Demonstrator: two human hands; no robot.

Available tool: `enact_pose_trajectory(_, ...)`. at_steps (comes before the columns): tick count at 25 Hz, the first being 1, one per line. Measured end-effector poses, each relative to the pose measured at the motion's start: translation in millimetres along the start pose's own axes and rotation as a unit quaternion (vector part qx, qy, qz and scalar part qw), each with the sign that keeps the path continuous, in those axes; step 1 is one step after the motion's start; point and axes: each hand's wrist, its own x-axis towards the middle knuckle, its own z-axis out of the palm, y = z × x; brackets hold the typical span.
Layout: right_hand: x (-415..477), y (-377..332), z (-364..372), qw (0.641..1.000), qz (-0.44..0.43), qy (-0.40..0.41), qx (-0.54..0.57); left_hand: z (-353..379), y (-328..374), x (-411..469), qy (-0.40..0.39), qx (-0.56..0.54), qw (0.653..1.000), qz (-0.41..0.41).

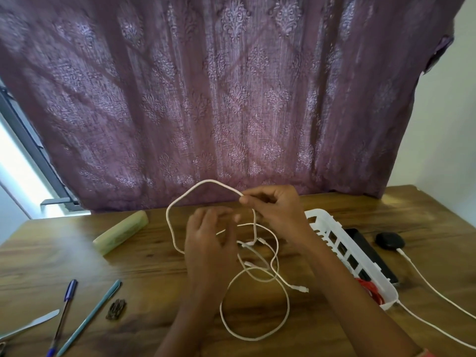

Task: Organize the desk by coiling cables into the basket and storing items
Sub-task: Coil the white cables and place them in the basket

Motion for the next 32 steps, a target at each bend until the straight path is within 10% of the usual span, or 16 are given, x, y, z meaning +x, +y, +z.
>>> enact_pose_trajectory(4,9.0,-17.7,2.6,0.991,0.033,0.026,0.131,11.0,4.7,3.1,-0.213,-0.08,0.971,-0.075)
enact_pose_trajectory(7,14.8,-20.6,-1.7,0.984,0.032,0.045,0.17,13.5,1.3,5.4,-0.231,-0.098,0.961,-0.117)
enact_pose_trajectory(11,12.7,-3.3,-11.8,0.986,-0.104,0.005,-0.131,7.0,5.5,17.7,-0.266,-0.175,0.94,-0.122)
enact_pose_trajectory(14,12.5,6.0,-15.4,0.98,-0.119,-0.061,-0.149,0.2,9.6,31.6,-0.304,-0.219,0.92,-0.12)
enact_pose_trajectory(22,26.8,21.3,-11.3,0.992,-0.059,0.017,0.113,-15.2,21.5,64.9,-0.38,-0.541,0.7,-0.27)
enact_pose_trajectory(32,-5.6,30.8,20.0,0.999,-0.017,0.022,-0.018,-5.1,20.9,94.1,-0.19,-0.606,0.733,-0.243)
